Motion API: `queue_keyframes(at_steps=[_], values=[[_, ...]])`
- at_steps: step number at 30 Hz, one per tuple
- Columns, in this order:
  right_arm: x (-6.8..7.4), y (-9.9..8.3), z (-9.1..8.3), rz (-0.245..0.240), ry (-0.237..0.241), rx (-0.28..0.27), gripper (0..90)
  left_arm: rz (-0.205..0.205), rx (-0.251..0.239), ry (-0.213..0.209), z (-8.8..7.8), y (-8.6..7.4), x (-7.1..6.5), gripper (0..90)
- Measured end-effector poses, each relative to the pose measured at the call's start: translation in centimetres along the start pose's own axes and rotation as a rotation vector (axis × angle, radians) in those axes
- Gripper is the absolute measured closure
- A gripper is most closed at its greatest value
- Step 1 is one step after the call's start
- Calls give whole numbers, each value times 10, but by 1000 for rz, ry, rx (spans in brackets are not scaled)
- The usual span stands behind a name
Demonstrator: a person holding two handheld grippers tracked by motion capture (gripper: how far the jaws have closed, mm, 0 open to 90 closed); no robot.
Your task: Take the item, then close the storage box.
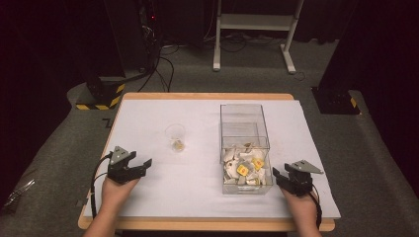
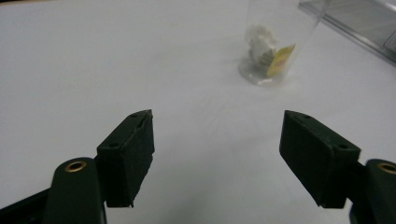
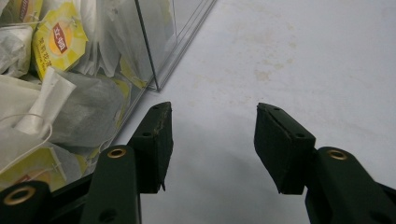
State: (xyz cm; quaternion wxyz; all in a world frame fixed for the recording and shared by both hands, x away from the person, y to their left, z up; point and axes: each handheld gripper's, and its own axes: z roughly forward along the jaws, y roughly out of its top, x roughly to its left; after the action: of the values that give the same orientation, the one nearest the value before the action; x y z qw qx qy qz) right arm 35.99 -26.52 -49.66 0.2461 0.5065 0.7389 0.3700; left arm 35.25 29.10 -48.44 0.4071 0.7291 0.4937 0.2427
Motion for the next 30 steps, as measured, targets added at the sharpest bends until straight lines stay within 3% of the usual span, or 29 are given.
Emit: queue_keyframes(at_steps=[8,11,13,18,23,30], values=[[0,0,0,1,-2,0,473,27,83,14,0,-23,2,249],[0,0,0,0,-2,-1,472,37,82,22,0,-23,-1,244],[1,0,-1,-1,-1,-2,468,49,116,22,4,-24,-4,229],[0,2,-4,2,6,-18,435,72,147,19,8,-24,-6,214],[1,4,-11,-7,4,-42,415,56,149,1,8,-24,-4,210],[4,9,-18,-12,7,-63,391,68,150,18,8,-24,-6,203]])
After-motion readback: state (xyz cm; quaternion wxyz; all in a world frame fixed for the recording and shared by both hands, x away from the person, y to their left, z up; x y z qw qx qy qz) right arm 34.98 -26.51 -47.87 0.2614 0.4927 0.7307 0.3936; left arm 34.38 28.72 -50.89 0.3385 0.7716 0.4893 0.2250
